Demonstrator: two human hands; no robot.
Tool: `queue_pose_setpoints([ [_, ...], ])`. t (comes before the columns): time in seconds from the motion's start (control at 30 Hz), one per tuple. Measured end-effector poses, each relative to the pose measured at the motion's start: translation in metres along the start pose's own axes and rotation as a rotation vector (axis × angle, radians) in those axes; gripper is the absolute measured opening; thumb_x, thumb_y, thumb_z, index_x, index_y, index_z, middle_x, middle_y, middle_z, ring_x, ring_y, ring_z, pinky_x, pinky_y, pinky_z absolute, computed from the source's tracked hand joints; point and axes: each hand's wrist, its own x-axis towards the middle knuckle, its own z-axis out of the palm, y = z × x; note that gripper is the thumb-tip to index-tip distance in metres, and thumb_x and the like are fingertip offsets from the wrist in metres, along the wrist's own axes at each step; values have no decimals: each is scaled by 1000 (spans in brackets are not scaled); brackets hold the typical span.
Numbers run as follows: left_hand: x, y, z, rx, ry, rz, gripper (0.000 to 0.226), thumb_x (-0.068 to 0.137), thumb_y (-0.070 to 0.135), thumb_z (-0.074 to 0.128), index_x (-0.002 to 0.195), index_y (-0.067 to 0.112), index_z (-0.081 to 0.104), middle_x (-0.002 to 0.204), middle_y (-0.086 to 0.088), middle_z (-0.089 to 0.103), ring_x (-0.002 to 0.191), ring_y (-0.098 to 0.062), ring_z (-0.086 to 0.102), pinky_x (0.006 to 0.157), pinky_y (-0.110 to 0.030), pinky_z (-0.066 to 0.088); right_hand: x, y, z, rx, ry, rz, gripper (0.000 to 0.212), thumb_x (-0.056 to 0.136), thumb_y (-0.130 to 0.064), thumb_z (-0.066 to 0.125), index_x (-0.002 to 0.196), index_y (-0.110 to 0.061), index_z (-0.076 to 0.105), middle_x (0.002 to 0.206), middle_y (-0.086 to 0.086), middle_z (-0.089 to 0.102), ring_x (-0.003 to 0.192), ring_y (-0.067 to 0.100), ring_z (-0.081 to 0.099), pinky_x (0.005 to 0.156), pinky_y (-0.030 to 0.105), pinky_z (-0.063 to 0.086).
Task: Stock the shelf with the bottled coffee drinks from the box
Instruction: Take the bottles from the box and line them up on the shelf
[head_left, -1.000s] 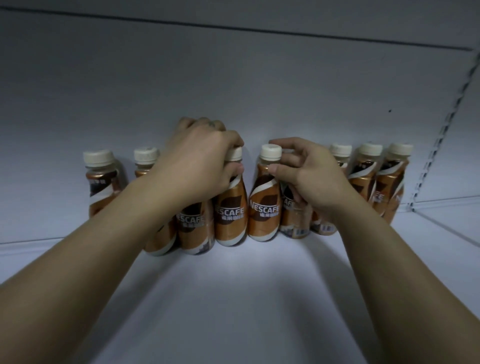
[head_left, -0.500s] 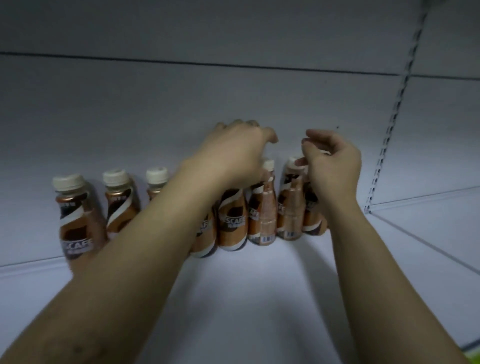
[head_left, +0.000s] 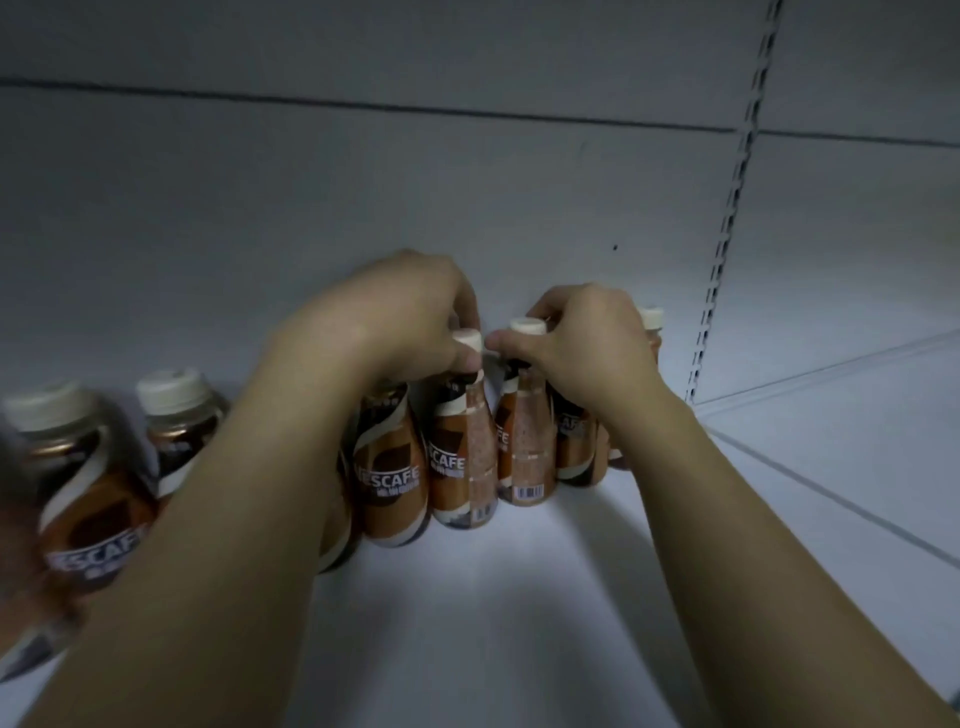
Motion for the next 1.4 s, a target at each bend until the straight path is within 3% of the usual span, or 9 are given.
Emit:
queue_pose_setpoints([
  [0.33, 8, 8, 2, -3, 4, -78, 44, 69, 54, 75, 90, 15, 69, 87, -3, 67, 79, -21, 62, 68, -35, 50, 0, 22, 9, 259, -40, -118, 34, 90, -30, 64, 123, -24, 63, 120, -7, 66, 94, -1, 56, 71, 5, 40],
  [0.57, 2, 8, -1, 30, 60, -164, 52, 65, 55, 77, 90, 9, 71, 83, -7, 69, 75, -25, 64, 70, -40, 55, -9, 23, 19, 648, -63, -53, 21, 94, -14, 59, 112, -21, 67, 112, -8, 69, 102, 4, 65, 92, 29, 56],
  [0.7, 4, 15, 3, 69, 111, -179, 49, 66, 51, 79, 90, 10, 70, 85, -9, 68, 77, -28, 64, 73, -44, 57, -9, 28, 21, 608, -6, -86, 21, 93, -17, 60, 111, -23, 69, 119, -8, 67, 103, 7, 64, 93, 34, 55],
  [0.8, 8, 17, 8, 106, 131, -207, 49, 66, 52, 79, 91, 12, 66, 85, -8, 65, 78, -29, 62, 75, -44, 56, -9, 33, 18, 472, 50, -153, 25, 89, -18, 65, 113, -24, 70, 126, -7, 62, 104, 0, 58, 96, 26, 50],
  [0.9, 9, 18, 10, 180, 139, -196, 47, 71, 54, 75, 93, 13, 65, 85, -7, 64, 78, -28, 62, 75, -43, 56, -10, 39, 6, 428, 99, -202, 32, 89, -21, 65, 120, -27, 66, 121, -8, 64, 72, -6, 53, 76, 19, 50],
  [0.97, 8, 23, 12, 196, 183, -133, 48, 74, 55, 71, 99, 14, 65, 92, -7, 65, 83, -26, 61, 77, -41, 54, -7, 48, -9, 415, 260, -165, 30, 89, -27, 63, 118, -29, 66, 117, -8, 66, 59, 0, 54, 68, 21, 51],
  [1.07, 10, 40, 19, 113, 264, 33, 47, 80, 49, 68, 119, 23, 61, 117, -2, 59, 102, -22, 56, 82, -37, 48, 3, 74, -30, 327, 484, 36, 28, 87, -35, 62, 114, -28, 68, 114, -8, 67, 61, -1, 52, 76, 26, 51],
  [1.23, 33, 69, 36, 84, 172, 154, 60, 83, 36, 69, 138, 26, 48, 135, -4, 52, 122, -26, 49, 97, -42, 44, 8, 99, -15, 234, 256, 189, 51, 83, -46, 66, 127, -21, 58, 122, 0, 62, 99, 13, 60, 83, 28, 45],
  [1.4, 59, 86, 48, 14, 107, 123, 49, 87, 15, 62, 134, 21, 54, 133, -10, 57, 120, -29, 53, 96, -37, 45, 8, 101, 3, 265, 187, 206, 56, 81, -43, 71, 130, -25, 54, 120, 3, 57, 97, 12, 52, 80, 24, 37],
])
